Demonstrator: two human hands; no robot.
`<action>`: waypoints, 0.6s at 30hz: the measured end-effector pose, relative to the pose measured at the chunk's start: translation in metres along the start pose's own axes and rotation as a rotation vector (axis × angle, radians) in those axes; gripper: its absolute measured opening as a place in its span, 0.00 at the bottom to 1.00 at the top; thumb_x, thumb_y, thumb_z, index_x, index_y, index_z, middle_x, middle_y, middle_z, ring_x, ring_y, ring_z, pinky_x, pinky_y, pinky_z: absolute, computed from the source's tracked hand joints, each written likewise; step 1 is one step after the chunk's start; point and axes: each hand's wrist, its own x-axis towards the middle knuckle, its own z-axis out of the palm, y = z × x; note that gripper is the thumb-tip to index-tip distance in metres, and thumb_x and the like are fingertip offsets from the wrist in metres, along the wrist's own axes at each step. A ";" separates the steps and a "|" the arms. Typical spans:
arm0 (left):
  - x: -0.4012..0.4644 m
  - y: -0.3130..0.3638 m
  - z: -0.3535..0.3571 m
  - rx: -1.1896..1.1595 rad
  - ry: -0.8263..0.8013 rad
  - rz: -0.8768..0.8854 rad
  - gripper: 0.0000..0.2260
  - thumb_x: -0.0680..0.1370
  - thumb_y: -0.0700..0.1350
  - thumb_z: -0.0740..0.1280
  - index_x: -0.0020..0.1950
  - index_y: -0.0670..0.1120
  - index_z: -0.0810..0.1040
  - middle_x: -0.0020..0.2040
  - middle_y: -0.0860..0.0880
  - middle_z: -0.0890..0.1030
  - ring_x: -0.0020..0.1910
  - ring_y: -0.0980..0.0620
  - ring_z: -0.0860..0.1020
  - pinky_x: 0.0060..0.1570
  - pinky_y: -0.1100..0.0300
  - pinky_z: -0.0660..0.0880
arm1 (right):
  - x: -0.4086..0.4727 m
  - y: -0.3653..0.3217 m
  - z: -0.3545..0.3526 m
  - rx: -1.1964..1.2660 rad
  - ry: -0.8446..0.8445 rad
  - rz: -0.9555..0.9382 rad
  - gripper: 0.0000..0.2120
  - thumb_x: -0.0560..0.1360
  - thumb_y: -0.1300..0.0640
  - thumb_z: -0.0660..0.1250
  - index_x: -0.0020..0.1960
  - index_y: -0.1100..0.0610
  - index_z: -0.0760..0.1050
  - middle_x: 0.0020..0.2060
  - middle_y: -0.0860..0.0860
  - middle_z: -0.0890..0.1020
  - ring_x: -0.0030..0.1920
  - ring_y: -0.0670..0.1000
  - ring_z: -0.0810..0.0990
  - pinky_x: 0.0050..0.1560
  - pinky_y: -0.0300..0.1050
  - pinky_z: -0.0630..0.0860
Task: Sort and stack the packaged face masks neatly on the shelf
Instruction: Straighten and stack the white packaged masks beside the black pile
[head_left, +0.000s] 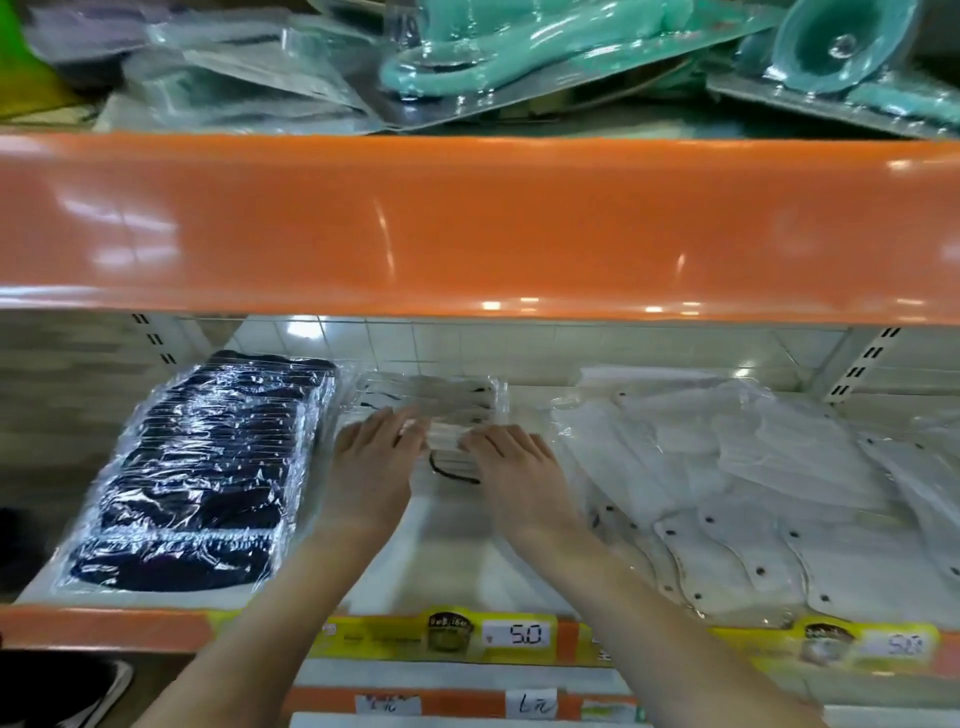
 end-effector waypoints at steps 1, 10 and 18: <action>-0.001 -0.006 0.004 0.010 -0.009 -0.003 0.20 0.69 0.37 0.54 0.50 0.43 0.83 0.49 0.44 0.83 0.49 0.43 0.82 0.44 0.49 0.78 | 0.000 -0.005 0.005 0.005 -0.049 0.015 0.18 0.65 0.58 0.55 0.46 0.52 0.82 0.43 0.47 0.82 0.43 0.51 0.81 0.43 0.43 0.74; -0.032 -0.017 0.045 -0.027 -0.189 -0.082 0.20 0.61 0.39 0.72 0.53 0.44 0.81 0.51 0.45 0.81 0.50 0.43 0.81 0.44 0.50 0.77 | -0.017 -0.036 0.031 0.039 -0.285 0.101 0.13 0.61 0.57 0.66 0.43 0.47 0.82 0.44 0.43 0.82 0.42 0.47 0.81 0.40 0.36 0.73; -0.036 -0.020 0.054 -0.024 -0.376 -0.143 0.23 0.70 0.47 0.54 0.59 0.40 0.78 0.56 0.40 0.81 0.54 0.39 0.81 0.46 0.42 0.79 | -0.012 -0.054 0.040 -0.031 -0.400 0.149 0.12 0.67 0.53 0.60 0.41 0.49 0.82 0.45 0.45 0.83 0.43 0.48 0.81 0.47 0.40 0.68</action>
